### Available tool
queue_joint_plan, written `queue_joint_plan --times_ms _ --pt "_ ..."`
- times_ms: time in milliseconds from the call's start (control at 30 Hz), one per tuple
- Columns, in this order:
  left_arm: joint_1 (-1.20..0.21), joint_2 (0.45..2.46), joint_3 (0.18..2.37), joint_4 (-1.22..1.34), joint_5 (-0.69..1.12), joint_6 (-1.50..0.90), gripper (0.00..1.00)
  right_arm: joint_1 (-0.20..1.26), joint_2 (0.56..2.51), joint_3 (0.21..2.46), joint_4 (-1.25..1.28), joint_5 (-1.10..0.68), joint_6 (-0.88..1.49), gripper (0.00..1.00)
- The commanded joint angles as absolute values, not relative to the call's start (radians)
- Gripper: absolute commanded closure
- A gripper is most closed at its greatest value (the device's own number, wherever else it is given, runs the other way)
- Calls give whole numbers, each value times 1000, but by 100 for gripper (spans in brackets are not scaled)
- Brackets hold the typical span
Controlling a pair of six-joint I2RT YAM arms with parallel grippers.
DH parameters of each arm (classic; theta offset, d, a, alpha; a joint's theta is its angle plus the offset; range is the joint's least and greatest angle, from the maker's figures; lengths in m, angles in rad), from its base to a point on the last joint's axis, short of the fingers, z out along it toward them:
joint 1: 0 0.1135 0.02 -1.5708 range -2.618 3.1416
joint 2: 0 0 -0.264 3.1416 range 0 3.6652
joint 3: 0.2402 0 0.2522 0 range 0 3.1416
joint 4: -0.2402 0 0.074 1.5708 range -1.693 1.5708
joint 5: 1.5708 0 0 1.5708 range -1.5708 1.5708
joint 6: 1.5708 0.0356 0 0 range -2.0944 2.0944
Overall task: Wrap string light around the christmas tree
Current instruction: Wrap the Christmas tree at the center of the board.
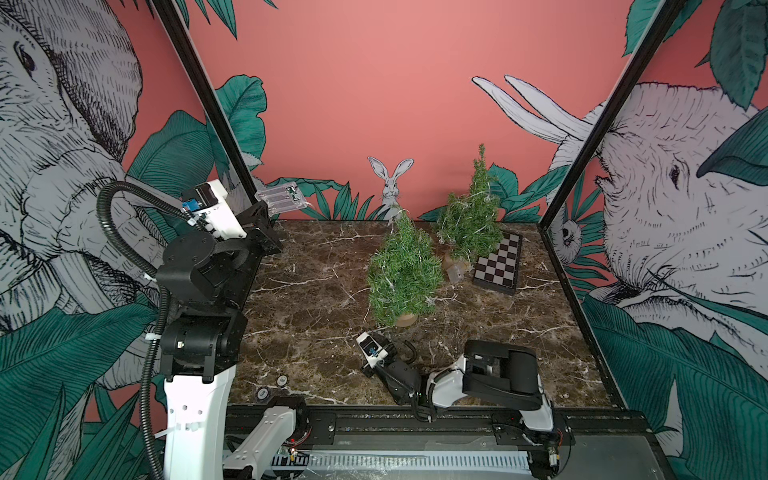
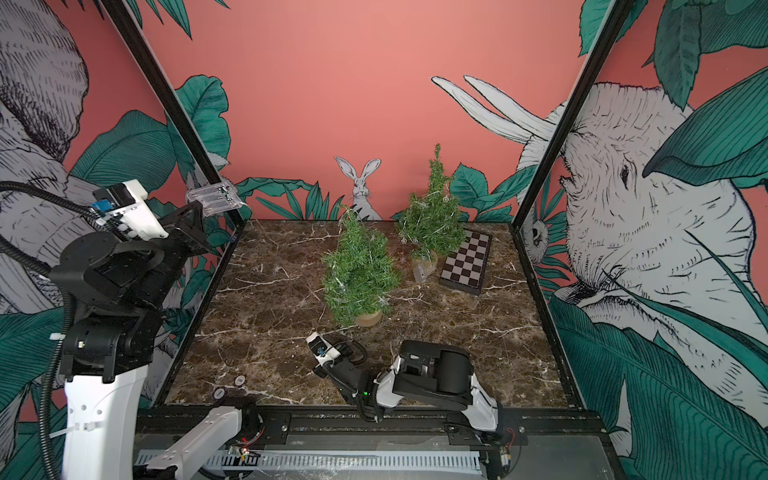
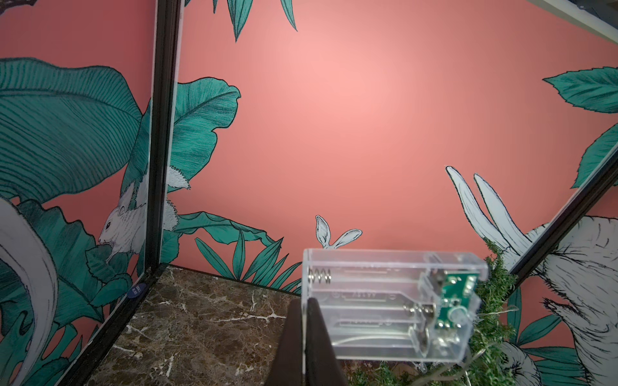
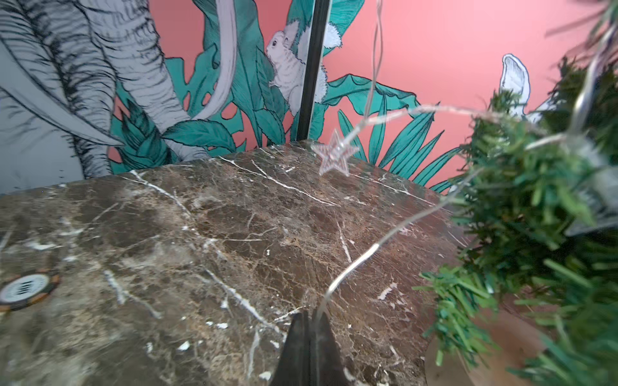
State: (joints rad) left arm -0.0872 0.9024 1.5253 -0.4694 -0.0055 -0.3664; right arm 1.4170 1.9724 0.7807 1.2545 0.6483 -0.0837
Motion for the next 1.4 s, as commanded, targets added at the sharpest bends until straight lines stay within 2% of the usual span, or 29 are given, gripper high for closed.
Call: queue_joint_plan --times_ms 0,433,633,867,1033,1167,1367 --pt "-84 899 1517 -433 -19 -380 100 1456 1832 756 1157 691 -121 100" --pt "-83 925 1551 -438 -51 -364 100 1637 1355 712 837 842 -404 100" --pt "-82 929 1624 -460 -106 -318 100 1670 1125 689 588 865 -466 100" --pt "-83 925 1653 -448 -85 -344 100 1659 906 663 369 1029 -568 100" --pt "-84 935 1654 -446 -67 -362 100 1557 826 703 150 1036 -517 100" --pt "-83 932 1629 -443 -59 -370 100 1390 774 754 -50 887 -380 100" --pt "-82 928 1607 -447 -56 -357 100 1180 843 877 -232 745 -360 100"
